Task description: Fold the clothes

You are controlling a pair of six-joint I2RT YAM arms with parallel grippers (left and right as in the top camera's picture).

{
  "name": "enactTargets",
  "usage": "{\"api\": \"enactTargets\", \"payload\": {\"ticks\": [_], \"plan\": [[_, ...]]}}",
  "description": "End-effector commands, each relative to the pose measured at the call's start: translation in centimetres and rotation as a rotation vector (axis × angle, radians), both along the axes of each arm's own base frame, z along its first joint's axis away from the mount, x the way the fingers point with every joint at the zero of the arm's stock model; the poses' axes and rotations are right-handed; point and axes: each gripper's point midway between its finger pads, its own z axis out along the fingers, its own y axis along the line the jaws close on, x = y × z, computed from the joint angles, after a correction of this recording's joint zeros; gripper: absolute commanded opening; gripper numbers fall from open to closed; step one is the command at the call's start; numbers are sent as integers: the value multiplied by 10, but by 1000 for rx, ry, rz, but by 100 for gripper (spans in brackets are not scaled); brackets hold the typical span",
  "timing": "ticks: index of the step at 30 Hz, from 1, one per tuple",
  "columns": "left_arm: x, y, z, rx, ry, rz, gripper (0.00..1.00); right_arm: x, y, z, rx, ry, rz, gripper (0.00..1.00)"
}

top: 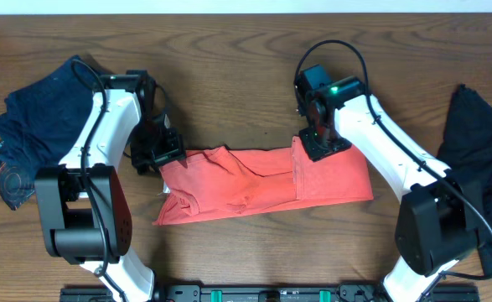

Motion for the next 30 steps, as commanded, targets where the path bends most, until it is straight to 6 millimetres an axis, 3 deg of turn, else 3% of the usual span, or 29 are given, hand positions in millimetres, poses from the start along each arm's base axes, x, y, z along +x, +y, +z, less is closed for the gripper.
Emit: {"api": "enactTargets", "payload": {"ticks": [1, 8, 14, 16, 18, 22, 26, 30], "plan": [[-13, 1, -9, 9, 17, -5, 70, 4, -15, -5, -44, -4, -59, 43], [-15, 1, -47, 10, -32, -5, 79, 6, -25, -5, -45, 0, -89, 45], [-31, -1, -71, -7, -23, -1, 79, 7, -28, -5, -45, 1, -97, 45], [-36, -6, -73, -32, -13, 4, 72, 7, -28, -5, -45, 0, -99, 45], [-37, -8, -74, -39, -14, 1, 59, 7, -30, -5, -46, 0, -103, 44], [-30, -13, -74, -59, -44, -9, 6, 11, -44, -4, -69, -4, -136, 42], [-19, -5, -69, -36, -71, -2, 6, 13, -66, 3, -118, -24, -178, 40], [-1, 24, -46, 72, -80, 25, 6, 20, -96, 20, -146, -84, -261, 40]]}}
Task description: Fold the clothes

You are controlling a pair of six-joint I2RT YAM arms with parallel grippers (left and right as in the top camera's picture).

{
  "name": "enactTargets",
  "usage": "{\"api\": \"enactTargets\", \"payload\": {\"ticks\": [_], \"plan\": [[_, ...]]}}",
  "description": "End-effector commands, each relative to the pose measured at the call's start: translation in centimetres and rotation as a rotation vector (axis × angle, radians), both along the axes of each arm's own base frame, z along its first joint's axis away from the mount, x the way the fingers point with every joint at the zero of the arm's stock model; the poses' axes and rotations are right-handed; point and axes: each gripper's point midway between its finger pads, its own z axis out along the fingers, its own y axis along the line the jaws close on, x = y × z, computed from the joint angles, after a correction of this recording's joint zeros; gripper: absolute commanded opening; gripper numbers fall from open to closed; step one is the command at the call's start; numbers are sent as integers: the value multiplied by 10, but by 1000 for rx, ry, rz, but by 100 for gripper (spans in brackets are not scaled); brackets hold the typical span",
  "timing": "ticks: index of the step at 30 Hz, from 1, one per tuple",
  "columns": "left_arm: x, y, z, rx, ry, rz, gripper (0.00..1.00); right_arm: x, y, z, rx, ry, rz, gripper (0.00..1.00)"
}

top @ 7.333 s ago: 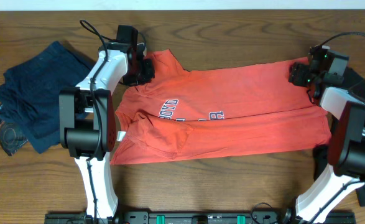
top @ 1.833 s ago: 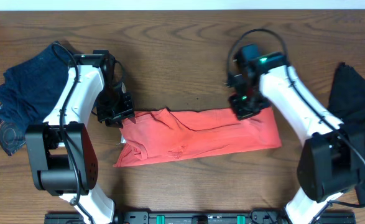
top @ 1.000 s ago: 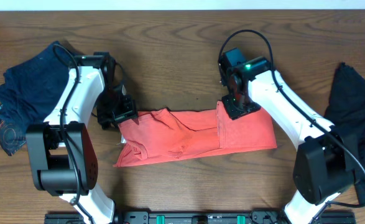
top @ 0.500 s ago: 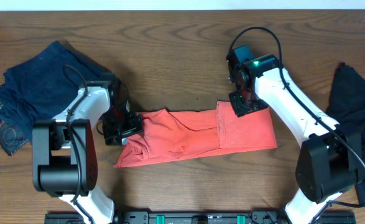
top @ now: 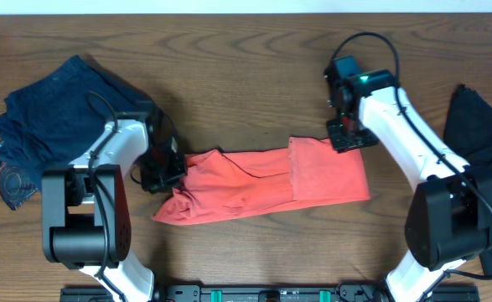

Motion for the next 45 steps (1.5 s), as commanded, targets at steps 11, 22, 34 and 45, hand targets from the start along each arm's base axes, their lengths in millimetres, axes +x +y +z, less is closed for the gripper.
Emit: {"api": "enactTargets", "payload": {"ticks": [11, 22, 34, 45], "plan": [[67, 50, 117, 196, -130, 73, 6, -4, -106, 53, -46, -136, -266, 43], [61, -102, 130, 41, -235, -218, 6, -10, -118, 51, -24, -108, -289, 43], [29, -240, 98, -1, -346, -479, 6, -14, -114, 50, -5, -84, -260, 43], [20, -290, 83, -66, -410, -560, 29, -14, -109, 49, 27, -79, -243, 43]]}}
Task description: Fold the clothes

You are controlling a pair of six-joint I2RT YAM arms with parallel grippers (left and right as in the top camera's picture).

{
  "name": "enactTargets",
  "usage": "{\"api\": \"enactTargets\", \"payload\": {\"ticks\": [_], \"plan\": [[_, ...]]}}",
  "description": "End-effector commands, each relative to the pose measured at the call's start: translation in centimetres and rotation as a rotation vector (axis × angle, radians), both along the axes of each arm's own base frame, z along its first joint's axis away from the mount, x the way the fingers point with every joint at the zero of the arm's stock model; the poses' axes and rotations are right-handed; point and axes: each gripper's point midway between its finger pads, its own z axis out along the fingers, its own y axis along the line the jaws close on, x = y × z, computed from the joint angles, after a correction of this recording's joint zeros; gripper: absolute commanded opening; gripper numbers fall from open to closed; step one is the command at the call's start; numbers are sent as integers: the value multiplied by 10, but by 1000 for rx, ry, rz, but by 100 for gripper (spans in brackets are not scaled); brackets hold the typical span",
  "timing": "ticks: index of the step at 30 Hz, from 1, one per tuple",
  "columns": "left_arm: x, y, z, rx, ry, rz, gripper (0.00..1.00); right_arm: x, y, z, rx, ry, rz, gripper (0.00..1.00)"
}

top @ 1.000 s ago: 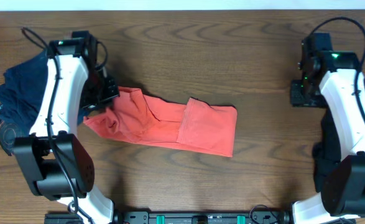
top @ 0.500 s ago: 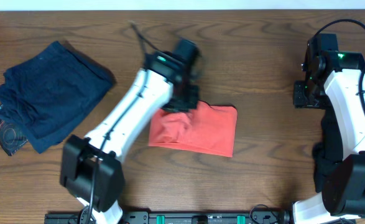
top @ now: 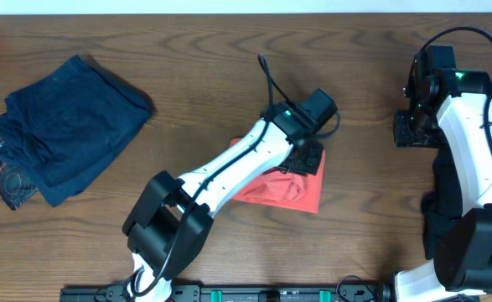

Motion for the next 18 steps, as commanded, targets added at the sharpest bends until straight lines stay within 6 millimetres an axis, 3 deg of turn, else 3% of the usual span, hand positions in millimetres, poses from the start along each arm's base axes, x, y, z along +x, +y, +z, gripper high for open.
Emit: {"api": "enactTargets", "payload": {"ticks": [1, 5, 9, 11, 14, 16, 18], "plan": [[1, -5, 7, -21, -9, -1, 32, -1, 0, 1, 8, 1, 13, 43], [9, 6, 32, -53, -49, -31, 34, -1, 1, 1, 10, 1, 12, 43], [33, 41, 86, -103, -152, 47, 35, 1, 14, -1, 83, -1, 71, 44], [47, 71, 107, -95, -209, 120, 35, 4, 39, -1, 215, -11, 180, 43], [62, 119, 125, -53, -255, 234, 36, 4, 94, 8, 482, -55, 387, 41], [68, 147, 126, -25, -243, 302, 36, -1, 138, 23, 681, -99, 544, 40], [71, 167, 118, 2, -212, 351, 36, -7, 164, 32, 773, -115, 632, 40]]}}
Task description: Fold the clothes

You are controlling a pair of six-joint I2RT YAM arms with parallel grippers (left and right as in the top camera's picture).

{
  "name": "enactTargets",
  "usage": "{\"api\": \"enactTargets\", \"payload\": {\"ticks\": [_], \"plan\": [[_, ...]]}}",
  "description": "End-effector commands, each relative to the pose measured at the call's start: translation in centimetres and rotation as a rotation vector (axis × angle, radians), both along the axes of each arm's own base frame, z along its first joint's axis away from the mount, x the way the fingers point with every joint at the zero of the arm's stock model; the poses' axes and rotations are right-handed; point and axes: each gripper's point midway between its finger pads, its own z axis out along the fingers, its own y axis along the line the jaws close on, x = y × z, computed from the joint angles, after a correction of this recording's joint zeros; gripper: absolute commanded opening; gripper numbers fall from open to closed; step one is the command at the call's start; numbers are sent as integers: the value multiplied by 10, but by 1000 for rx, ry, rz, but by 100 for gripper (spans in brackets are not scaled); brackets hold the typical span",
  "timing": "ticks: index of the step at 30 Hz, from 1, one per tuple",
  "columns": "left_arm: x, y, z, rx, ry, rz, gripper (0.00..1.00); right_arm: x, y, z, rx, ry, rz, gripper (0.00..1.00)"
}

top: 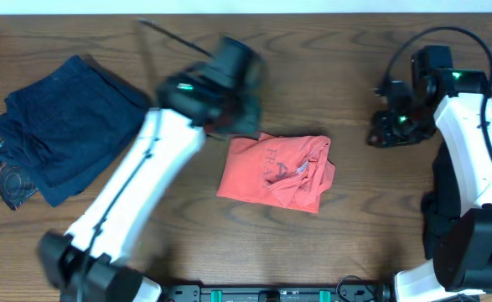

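Note:
The red garment (275,172) lies folded into a compact, roughly square bundle at the table's middle, with pale lettering showing on top and some rumpling at its right edge. My left gripper (233,117) hovers just above and left of its upper-left corner. It is motion-blurred, so its jaws cannot be made out, and no cloth hangs from it. My right gripper (383,132) sits well to the right of the garment and apart from it, too small and dark to tell its state.
A pile of navy clothes (57,126) lies at the far left, with a printed dark piece (7,178) at its lower edge. A black garment (432,205) shows partly under the right arm at the right edge. The table is brown wood.
My left gripper was over the red bundle's upper right and is now off it, past its upper-left corner. The bundle now lies uncovered with its lettering up. The right gripper has shifted slightly left.
The red garment first lay as a long strip, with my left gripper at its left end and my right gripper at its upper right. Later the strip was half as long, the left arm over it and the right arm off to the right. Now it lies folded and uncovered.

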Motion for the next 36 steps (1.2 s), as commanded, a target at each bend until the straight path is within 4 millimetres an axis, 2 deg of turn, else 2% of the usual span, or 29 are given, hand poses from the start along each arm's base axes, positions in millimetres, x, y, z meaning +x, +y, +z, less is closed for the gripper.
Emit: {"api": "enactTargets", "payload": {"ticks": [1, 4, 8, 15, 19, 21, 24, 26, 28, 29, 31, 32, 34, 36], "plan": [[8, 31, -20, 66, 53, 66, 36, -10, 74, 27, 324, -78, 260, 40], [5, 46, -45, 93, 122, 103, 36, -20, 100, 24, 315, -70, 346, 40], [-7, 49, -82, 126, 214, 97, 36, -29, 130, 7, 278, -57, 413, 40], [-27, 24, -148, 25, 349, 41, 36, -46, 167, -39, 249, -27, 381, 41], [-34, 11, -169, -45, 377, 14, 36, -55, 179, -62, 259, -31, 368, 41], [-36, 8, -176, -50, 369, 4, 36, -58, 179, -79, 232, -43, 363, 41], [-40, 4, -181, -48, 367, -12, 37, -67, 162, -104, 125, -14, 318, 43], [-42, 0, -181, -46, 367, -24, 40, -80, 141, -118, 26, 35, 303, 41], [-44, -2, -181, -44, 366, -33, 41, -92, 111, -125, -109, 100, 274, 28], [-45, -3, -181, -38, 364, -37, 41, -95, 92, -128, -200, 130, 223, 22], [-46, -4, -182, -24, 360, -42, 41, -97, 53, -126, -375, 161, 78, 21], [-46, -4, -182, -24, 359, -44, 41, -96, 40, -124, -429, 162, 22, 21], [-46, -5, -182, -24, 359, -45, 41, -92, 22, -119, -482, 152, -64, 22], [-45, -4, -182, -22, 357, -44, 41, -86, 16, -114, -473, 131, -102, 24]]}}
